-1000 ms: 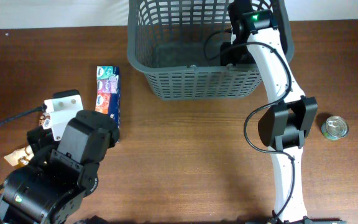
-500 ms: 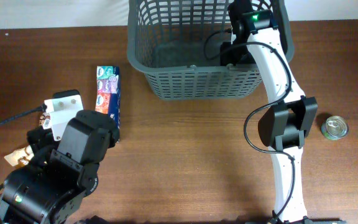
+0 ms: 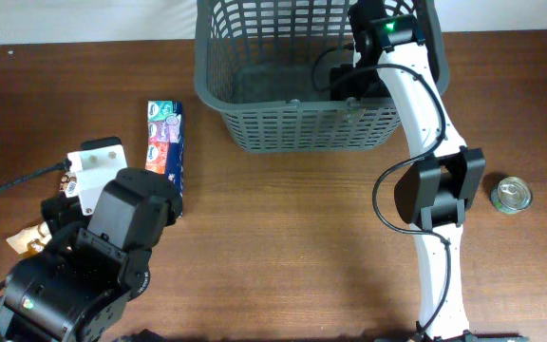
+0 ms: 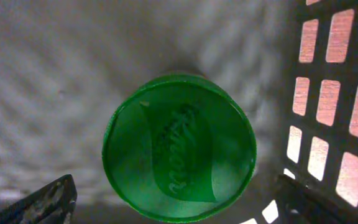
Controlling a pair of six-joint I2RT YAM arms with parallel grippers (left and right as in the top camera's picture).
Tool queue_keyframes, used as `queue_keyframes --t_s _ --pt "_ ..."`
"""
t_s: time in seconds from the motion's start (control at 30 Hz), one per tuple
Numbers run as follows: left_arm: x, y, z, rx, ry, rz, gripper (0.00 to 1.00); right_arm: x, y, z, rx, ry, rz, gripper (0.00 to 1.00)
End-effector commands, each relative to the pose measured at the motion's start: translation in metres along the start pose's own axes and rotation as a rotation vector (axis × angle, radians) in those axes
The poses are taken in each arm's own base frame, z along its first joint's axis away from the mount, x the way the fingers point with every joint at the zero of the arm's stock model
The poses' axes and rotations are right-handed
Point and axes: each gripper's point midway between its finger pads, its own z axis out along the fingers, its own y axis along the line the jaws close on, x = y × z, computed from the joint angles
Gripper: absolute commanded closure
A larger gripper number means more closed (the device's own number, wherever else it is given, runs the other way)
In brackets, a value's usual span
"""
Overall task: Pack container
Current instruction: 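Lower the Knorr jar into the basket and open the right gripper, then withdraw the right gripper from the basket toward the tuna can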
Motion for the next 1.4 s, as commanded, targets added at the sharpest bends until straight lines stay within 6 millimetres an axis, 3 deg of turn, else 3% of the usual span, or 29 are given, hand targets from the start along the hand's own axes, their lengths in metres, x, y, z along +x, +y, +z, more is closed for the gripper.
queue_keyframes --t_s 0.0,0.17,0.37,0.57,0.7,0.93,1.03,1.2,1.37 --pt "-0.001 0.001 -0.001 0.007 0.002 -0.002 0.00 0.001 0.003 0.002 0.002 0.003 -0.001 0.03" --pt "-0.001 0.001 -0.001 0.006 0.002 -0.002 0.00 -0.008 0.016 -0.010 -0.074 -0.034 -0.002 0.03" --pt "-0.001 0.001 -0.001 0.007 0.002 -0.003 0.00 -0.031 0.023 -0.051 -0.120 -0.159 -0.008 0.02" --pt "-0.001 0.001 -0.001 0.007 0.002 -0.003 0.00 -0.057 0.027 -0.122 -0.163 -0.359 -0.010 0.00" --pt "-0.001 0.001 -0.001 0.007 0.002 -0.002 0.00 -0.061 0.015 -0.176 -0.170 -0.487 0.009 0.01" --pt "-0.001 0.001 -0.001 0.007 0.002 -0.003 0.00 -0.049 -0.045 -0.245 -0.106 -0.608 0.148 0.01" --pt "-0.001 0.001 -0.001 0.007 0.002 -0.002 0.00 -0.035 -0.086 -0.270 -0.057 -0.639 0.276 0.01" --pt "-0.001 0.001 -0.001 0.007 0.002 -0.003 0.00 0.005 -0.164 -0.298 0.051 -0.634 0.514 0.01" --pt "-0.001 0.001 -0.001 0.007 0.002 -0.003 0.00 0.031 -0.217 -0.333 0.085 -0.705 0.622 0.01"
